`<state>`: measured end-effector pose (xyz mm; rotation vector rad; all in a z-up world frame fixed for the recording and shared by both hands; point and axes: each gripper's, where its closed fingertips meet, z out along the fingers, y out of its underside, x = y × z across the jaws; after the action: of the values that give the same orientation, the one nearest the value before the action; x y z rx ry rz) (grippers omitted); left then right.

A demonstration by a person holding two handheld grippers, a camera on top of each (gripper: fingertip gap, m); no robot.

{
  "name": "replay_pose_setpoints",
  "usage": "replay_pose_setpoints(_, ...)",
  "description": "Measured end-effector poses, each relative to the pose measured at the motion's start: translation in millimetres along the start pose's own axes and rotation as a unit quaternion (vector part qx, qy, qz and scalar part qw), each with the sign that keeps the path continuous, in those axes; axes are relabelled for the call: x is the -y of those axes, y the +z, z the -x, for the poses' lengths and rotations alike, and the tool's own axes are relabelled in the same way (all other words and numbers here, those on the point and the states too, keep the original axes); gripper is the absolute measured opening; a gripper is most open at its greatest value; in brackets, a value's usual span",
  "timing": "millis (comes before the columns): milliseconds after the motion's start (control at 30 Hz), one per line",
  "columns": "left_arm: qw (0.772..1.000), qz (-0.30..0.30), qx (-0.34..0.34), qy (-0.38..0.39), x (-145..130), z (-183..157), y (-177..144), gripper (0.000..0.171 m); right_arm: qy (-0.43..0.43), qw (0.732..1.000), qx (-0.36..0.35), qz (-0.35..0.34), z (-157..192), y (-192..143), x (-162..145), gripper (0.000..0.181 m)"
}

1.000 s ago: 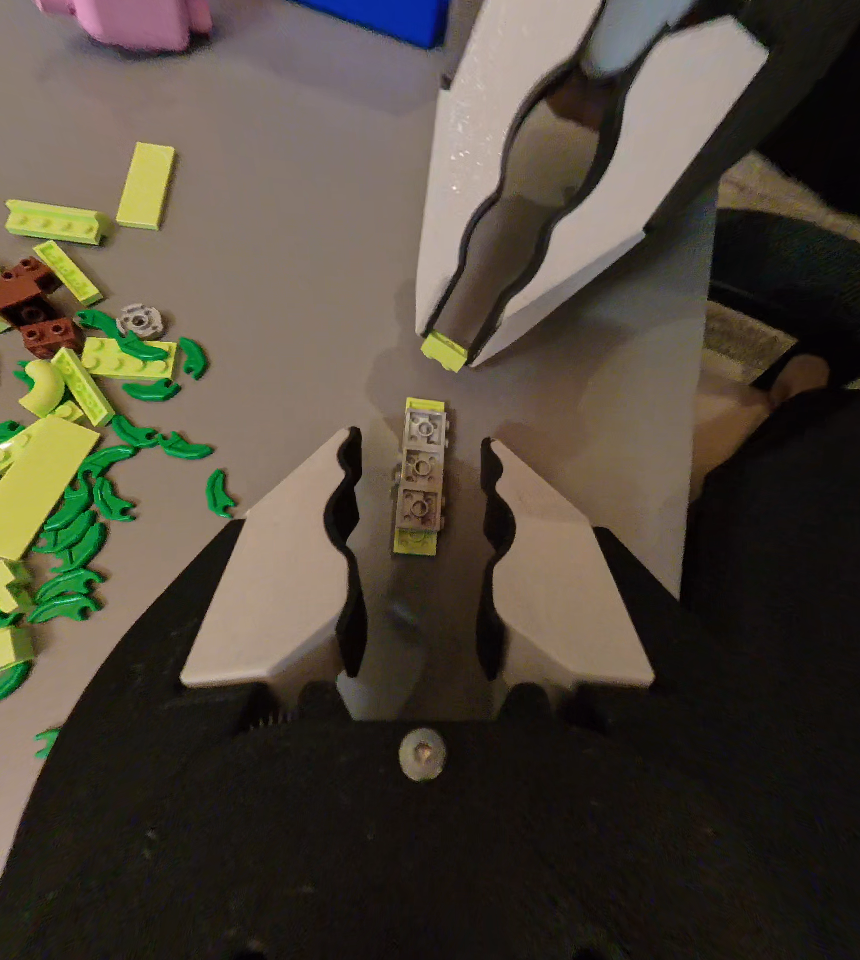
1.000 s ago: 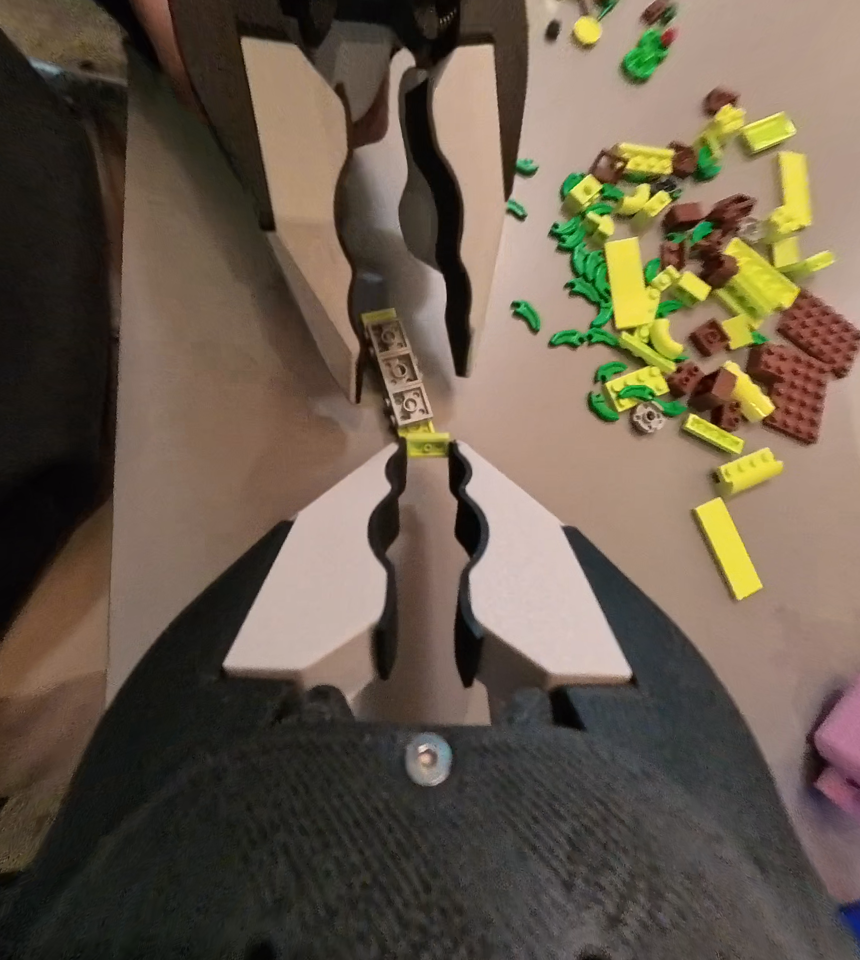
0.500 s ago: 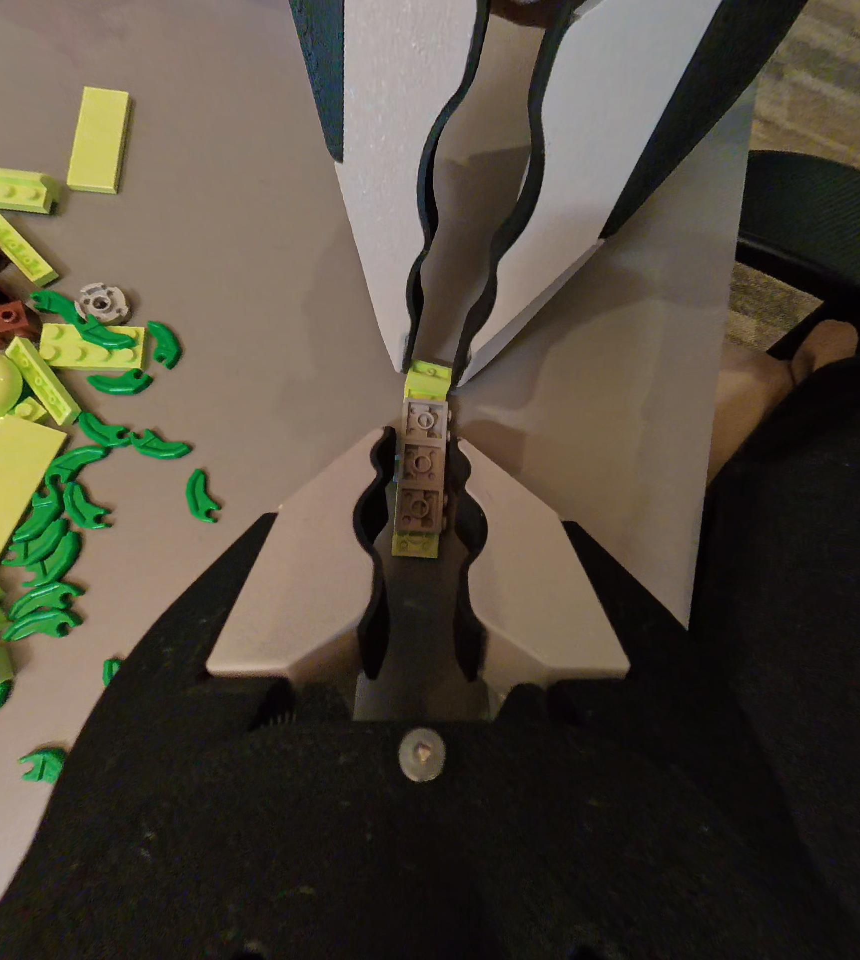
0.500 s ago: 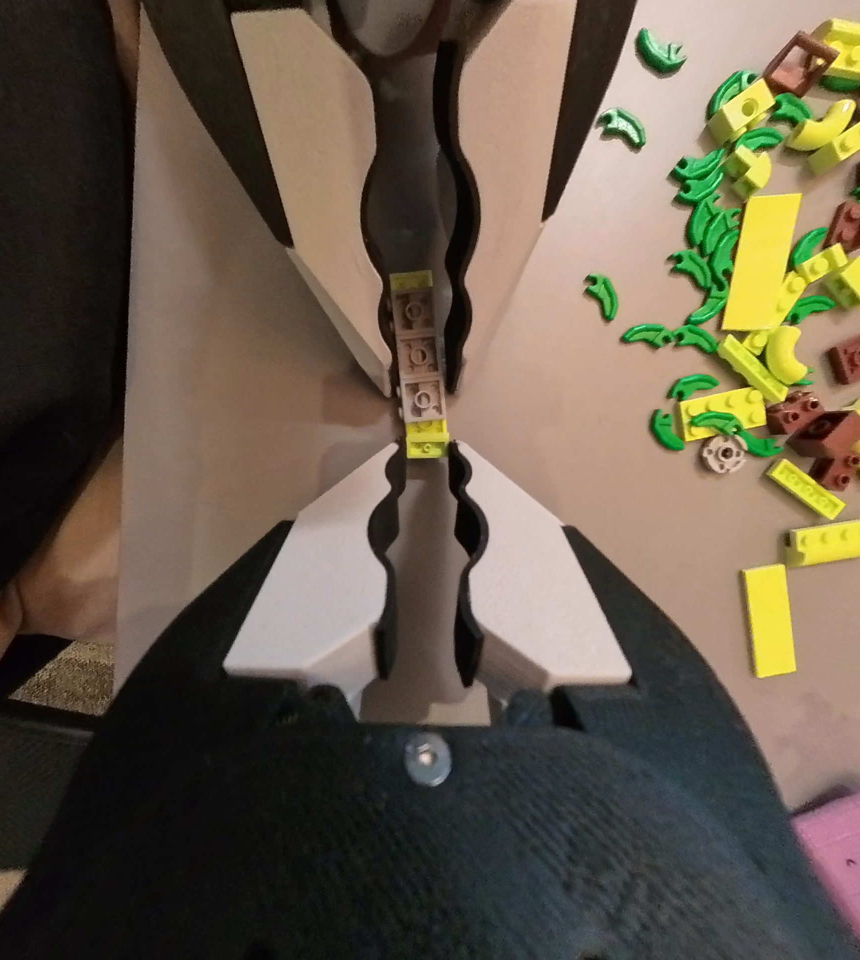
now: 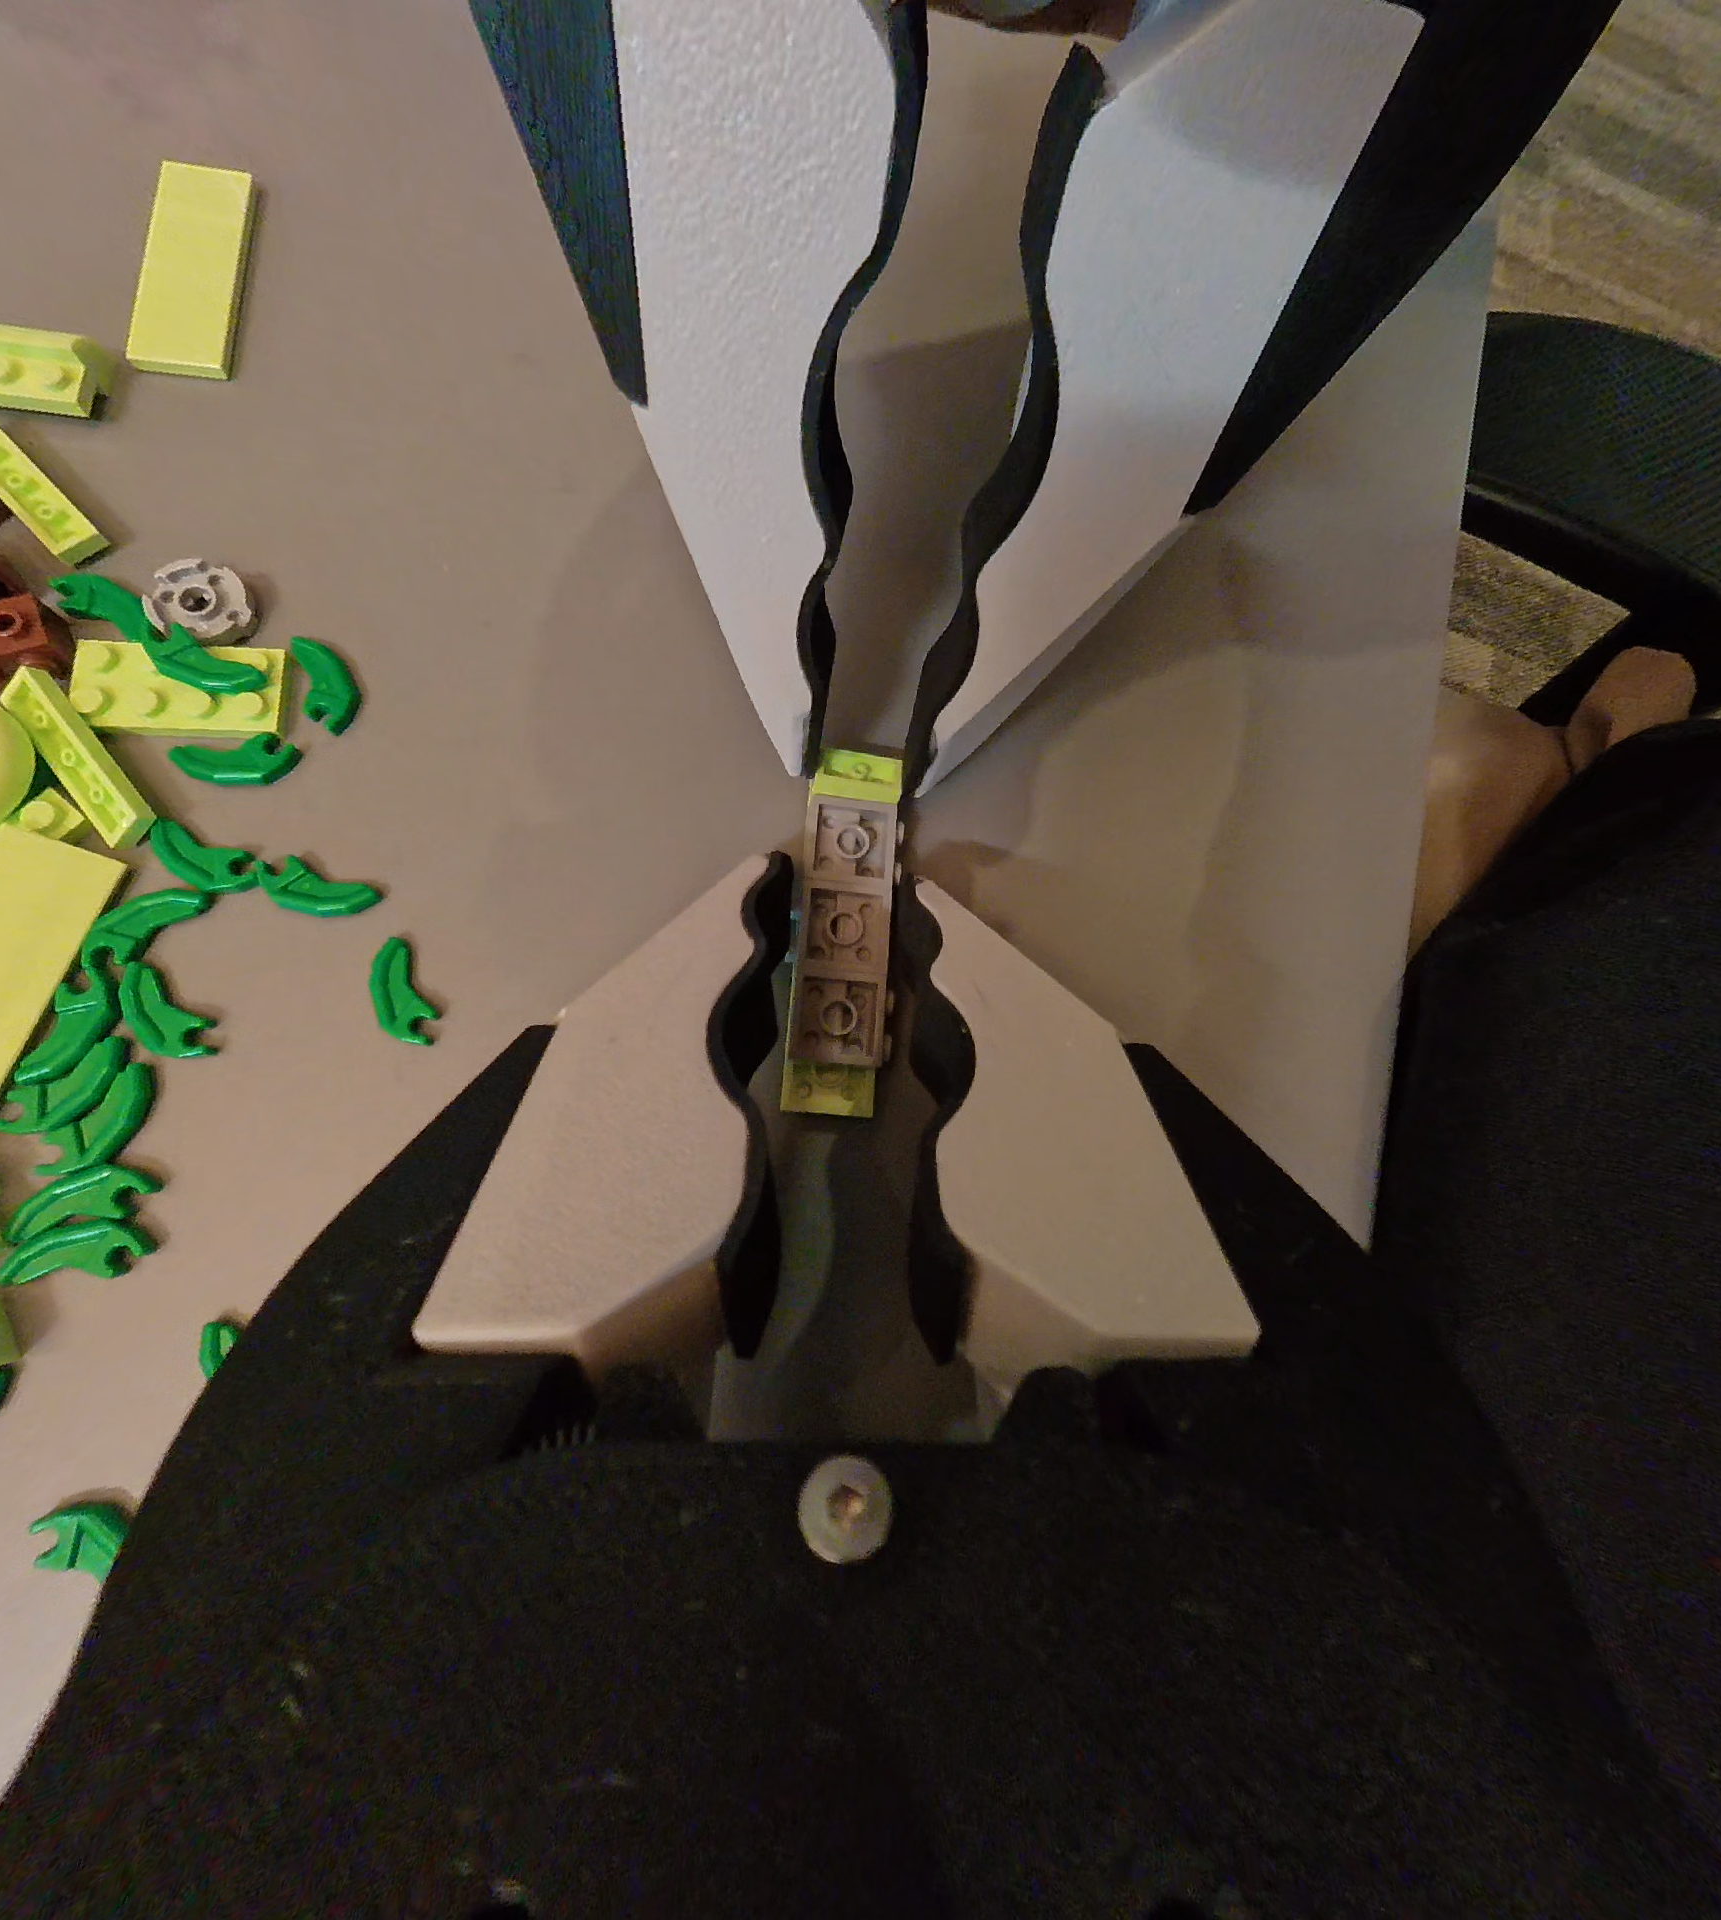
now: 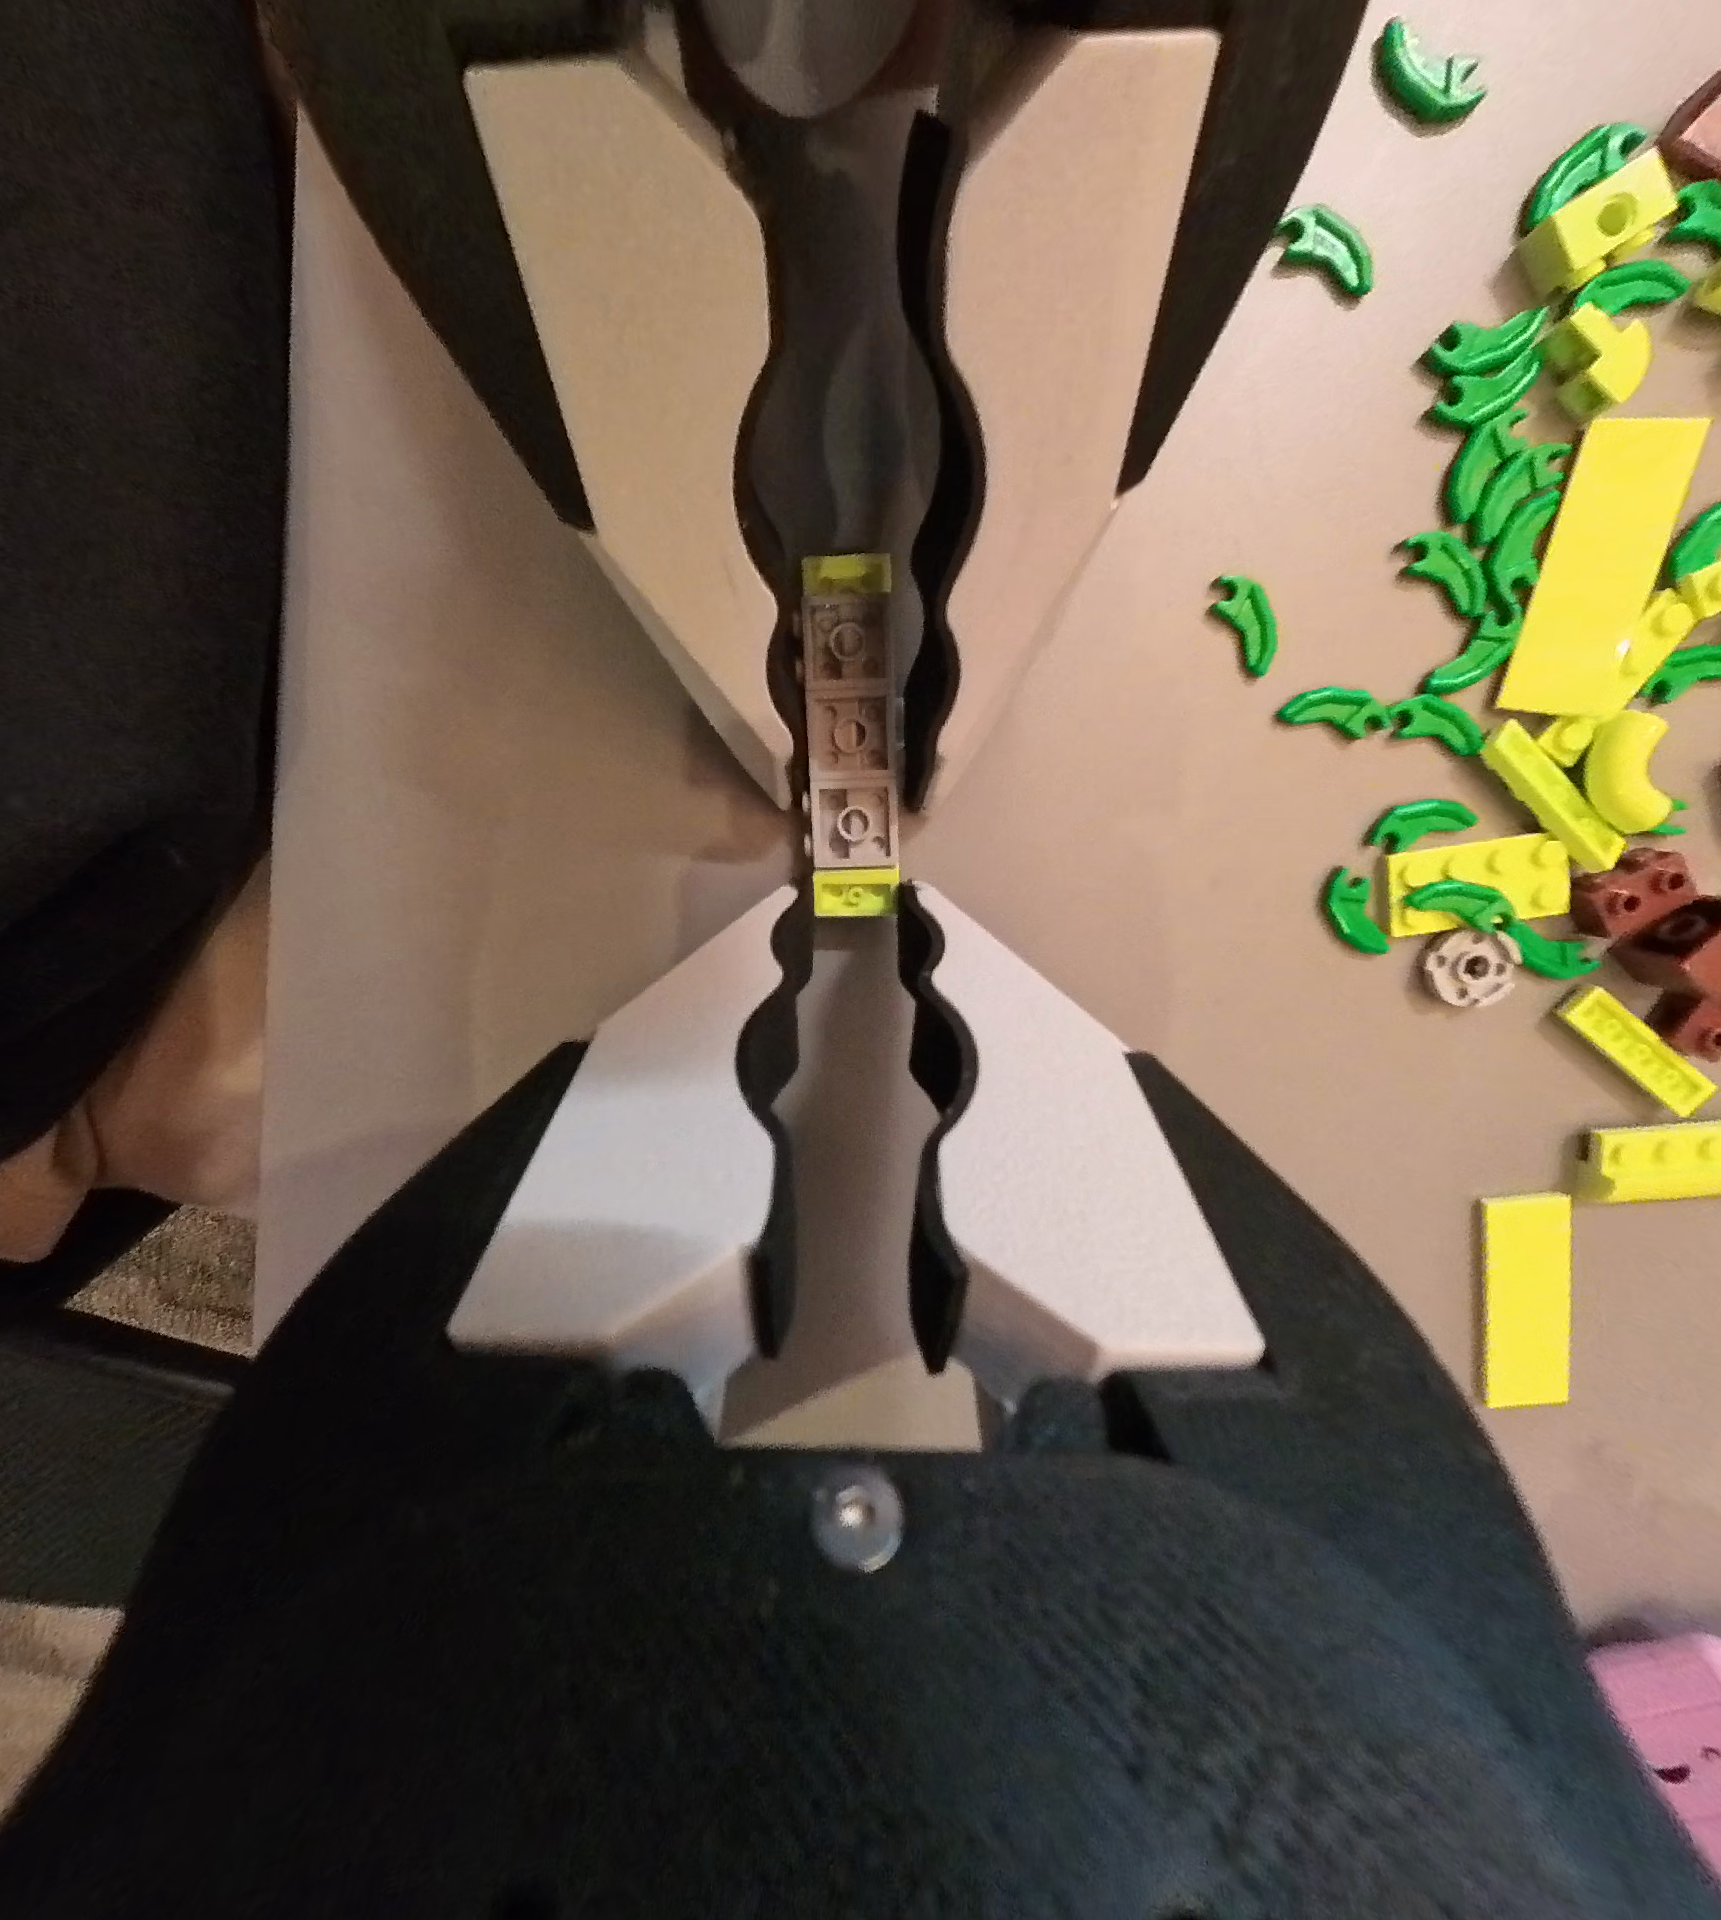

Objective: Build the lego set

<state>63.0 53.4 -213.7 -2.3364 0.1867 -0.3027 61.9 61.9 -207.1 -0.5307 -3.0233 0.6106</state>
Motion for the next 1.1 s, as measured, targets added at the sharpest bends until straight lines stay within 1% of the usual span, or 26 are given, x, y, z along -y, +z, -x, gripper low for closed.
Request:
replay_pose_setpoints(267,1.0,0.0,-0.003,-0.003,0,0,0,0.017,-0.012,0.999,0.015,0.027,0,1,0,0.013)
replay_pose_setpoints(433,1.0,-0.001,-0.007,-0.007,0,0,0,0.017,-0.031,0.999,0.01,0.043,0,2,0,0.013)
replay_pose_setpoints(533,1.0,-0.002,-0.011,-0.01,0,0,0,0.016,-0.029,0.999,0.016,0.042,-1,2,1,0.013)
replay_pose_setpoints(600,1.0,-0.002,-0.012,-0.011,0,0,0,0.016,-0.025,0.999,0.014,0.032,-1,2,2,0.013)
replay_pose_setpoints(667,1.0,-0.001,-0.009,-0.009,0,0,0,0.017,-0.022,1.0,0.001,0.004,-2,3,4,0.015)
replay_pose_setpoints(733,1.0,-0.001,-0.007,-0.007,0,0,0,0.017,-0.009,1.0,0.006,-0.016,2,8,3,0.026)
replay_pose_setpoints(767,1.0,-0.001,-0.007,-0.007,0,0,0,0.017,0.0,0.999,0.006,-0.032,2,8,5,0.026)
replay_pose_setpoints(867,1.0,-0.001,-0.009,-0.01,0,0,0,0.017,0.026,0.998,-0.001,-0.065,0,0,5,0.03)
replay_pose_setpoints(933,1.0,-0.001,-0.011,-0.011,0,0,0,0.016,0.038,0.995,-0.013,-0.087,-3,-8,6,0.027)
replay_pose_setpoints(1000,1.0,-0.001,-0.012,-0.012,0,0,0,0.016,0.043,0.994,-0.024,-0.095,-4,-13,6,0.026)
replay_pose_setpoints(1100,1.0,-0.002,-0.014,-0.015,0,0,0,0.016,0.028,0.995,-0.041,-0.087,-5,-13,3,0.025)
